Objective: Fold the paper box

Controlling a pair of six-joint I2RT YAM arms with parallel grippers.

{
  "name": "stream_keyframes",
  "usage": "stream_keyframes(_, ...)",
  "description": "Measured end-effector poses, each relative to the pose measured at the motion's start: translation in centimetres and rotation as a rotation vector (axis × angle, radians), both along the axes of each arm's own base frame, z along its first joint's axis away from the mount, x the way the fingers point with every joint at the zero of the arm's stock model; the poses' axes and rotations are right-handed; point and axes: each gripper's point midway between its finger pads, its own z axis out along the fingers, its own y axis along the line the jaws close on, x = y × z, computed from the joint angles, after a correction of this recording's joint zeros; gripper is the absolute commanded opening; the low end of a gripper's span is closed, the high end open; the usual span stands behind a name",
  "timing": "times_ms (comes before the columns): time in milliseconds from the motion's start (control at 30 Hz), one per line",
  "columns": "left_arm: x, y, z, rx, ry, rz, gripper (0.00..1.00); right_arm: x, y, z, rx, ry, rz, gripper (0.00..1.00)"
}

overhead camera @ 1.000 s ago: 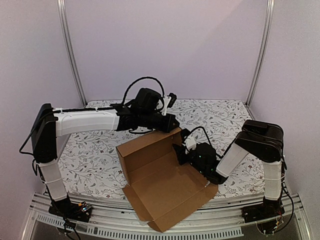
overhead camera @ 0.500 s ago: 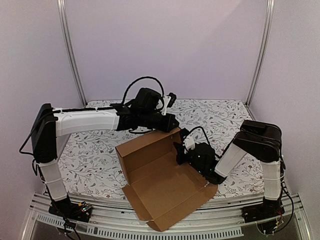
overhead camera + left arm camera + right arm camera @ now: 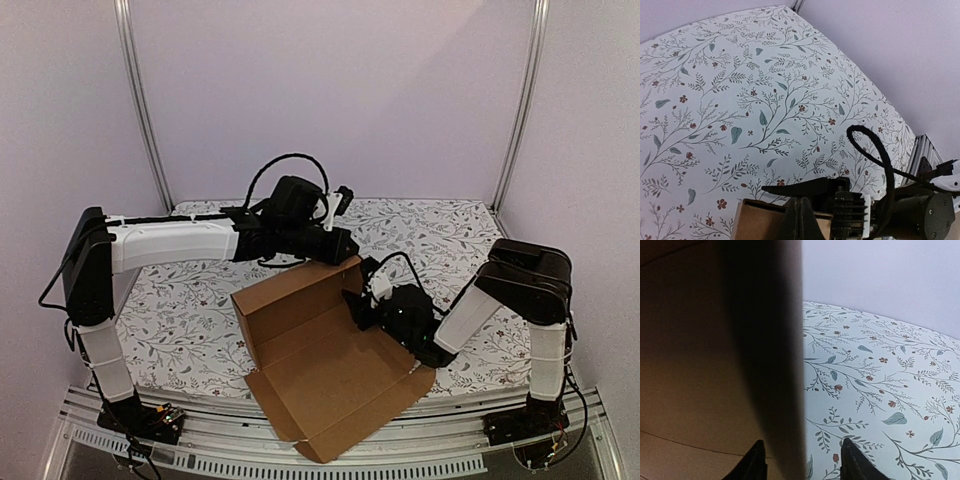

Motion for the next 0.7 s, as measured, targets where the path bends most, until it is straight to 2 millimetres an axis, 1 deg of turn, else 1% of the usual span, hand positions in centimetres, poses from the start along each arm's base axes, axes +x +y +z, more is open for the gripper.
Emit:
stream_keyframes(100,-0.1,0.0,0.0,0.0,0.002,-0.002,0.0,-0.6,-0.1,0.6,-0.026,0.016,0.022,0.66)
stream_keyframes(233,-0.1,0.3,0.0,0.002,0.0,0.003,0.0,-1.7,-0.5,2.5,-0.044,0.027,0.056,0.75)
stream_keyframes(367,0.1,0.6,0.1,0.005,-0.005,0.01,0.0,-3.0,-1.6,3.9,-0.09,0.069,0.074,0.84)
stream_keyframes(500,0.1,0.8,0.1,0.007,-0.007,0.014,0.0,-4.4,-3.3,6.0,-0.133,0.114,0.076,0.91)
stream_keyframes(533,0.1,0.9,0.1,0.008,-0.008,0.014,0.0,-4.7,-3.8,6.4,-0.143,0.124,0.076,0.97)
stream_keyframes(567,0.1,0.9,0.1,0.008,-0.009,0.014,0.0,-5.1,-4.4,6.8,-0.153,0.139,0.073,0.99)
stream_keyframes(700,0.1,1.0,0.1,0.008,-0.009,0.014,0.0,-7.0,-7.2,8.3,-0.191,0.212,0.057,0.99)
